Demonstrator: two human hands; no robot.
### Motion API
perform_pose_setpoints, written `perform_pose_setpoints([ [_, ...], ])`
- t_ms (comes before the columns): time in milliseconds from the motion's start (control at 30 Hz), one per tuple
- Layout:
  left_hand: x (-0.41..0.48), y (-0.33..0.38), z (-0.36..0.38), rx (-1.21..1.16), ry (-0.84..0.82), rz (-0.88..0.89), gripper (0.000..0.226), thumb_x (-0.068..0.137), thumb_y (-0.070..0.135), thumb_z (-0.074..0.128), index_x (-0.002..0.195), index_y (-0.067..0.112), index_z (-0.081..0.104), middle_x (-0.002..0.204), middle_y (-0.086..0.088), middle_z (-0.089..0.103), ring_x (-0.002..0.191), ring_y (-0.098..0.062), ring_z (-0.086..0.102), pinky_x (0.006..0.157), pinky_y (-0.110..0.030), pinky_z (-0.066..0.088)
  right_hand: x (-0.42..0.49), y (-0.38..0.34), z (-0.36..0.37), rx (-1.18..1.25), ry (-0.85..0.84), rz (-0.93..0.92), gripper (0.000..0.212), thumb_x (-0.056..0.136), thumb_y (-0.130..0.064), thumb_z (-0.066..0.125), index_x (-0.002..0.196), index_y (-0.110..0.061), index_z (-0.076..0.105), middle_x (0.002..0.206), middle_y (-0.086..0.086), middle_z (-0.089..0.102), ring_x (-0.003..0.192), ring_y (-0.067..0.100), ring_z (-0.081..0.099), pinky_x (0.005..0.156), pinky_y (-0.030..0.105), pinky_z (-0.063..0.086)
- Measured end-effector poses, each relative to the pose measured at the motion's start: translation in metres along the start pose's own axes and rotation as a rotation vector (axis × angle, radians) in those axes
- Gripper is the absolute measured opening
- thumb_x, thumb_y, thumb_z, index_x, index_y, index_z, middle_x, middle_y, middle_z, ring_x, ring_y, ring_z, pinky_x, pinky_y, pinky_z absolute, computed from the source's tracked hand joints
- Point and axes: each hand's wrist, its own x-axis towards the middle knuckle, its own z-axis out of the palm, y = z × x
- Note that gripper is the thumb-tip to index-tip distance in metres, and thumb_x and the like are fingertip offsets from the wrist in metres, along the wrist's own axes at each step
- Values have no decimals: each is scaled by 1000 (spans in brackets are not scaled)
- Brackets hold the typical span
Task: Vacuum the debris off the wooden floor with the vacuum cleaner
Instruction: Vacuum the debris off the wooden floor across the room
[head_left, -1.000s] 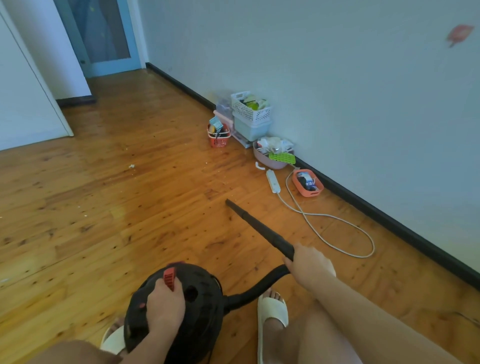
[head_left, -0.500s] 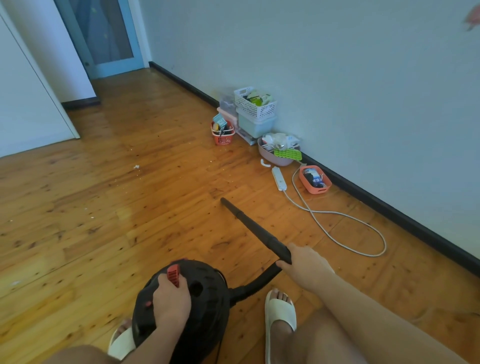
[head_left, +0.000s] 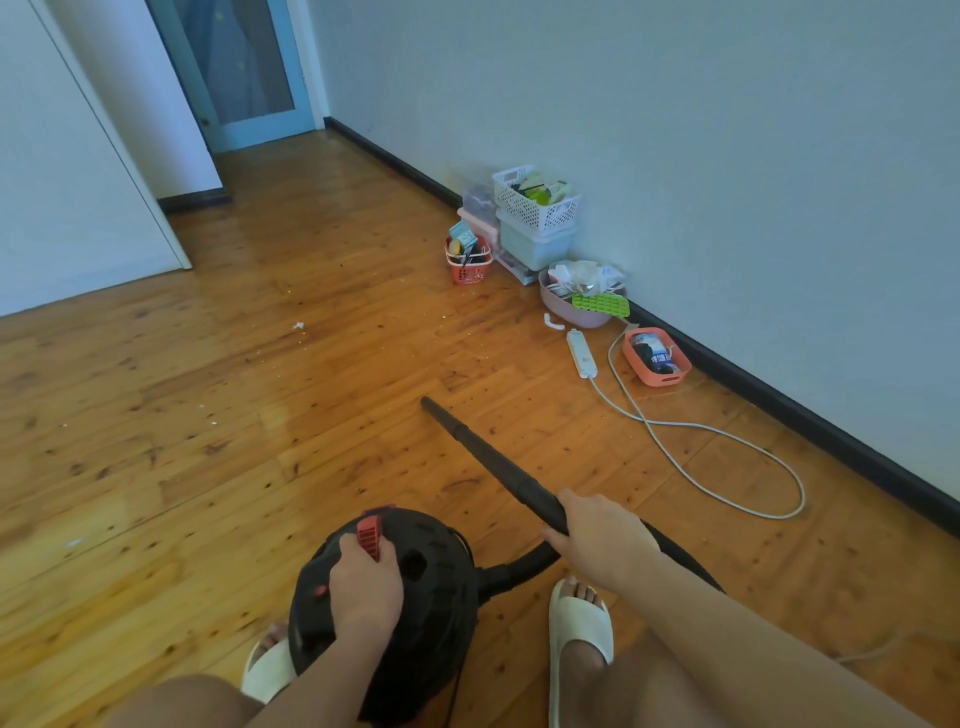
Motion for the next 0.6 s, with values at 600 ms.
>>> perform_pose_setpoints([
  [600,7,7,3,29,-4,-40,19,105,32,47,100,14,50,80,-7,63,67,-21,64,53,-31,43,23,-8,8,-4,106,197,29,105,-48,49,115,-21,49,90,-3,60,77,13,62,66,27,56],
])
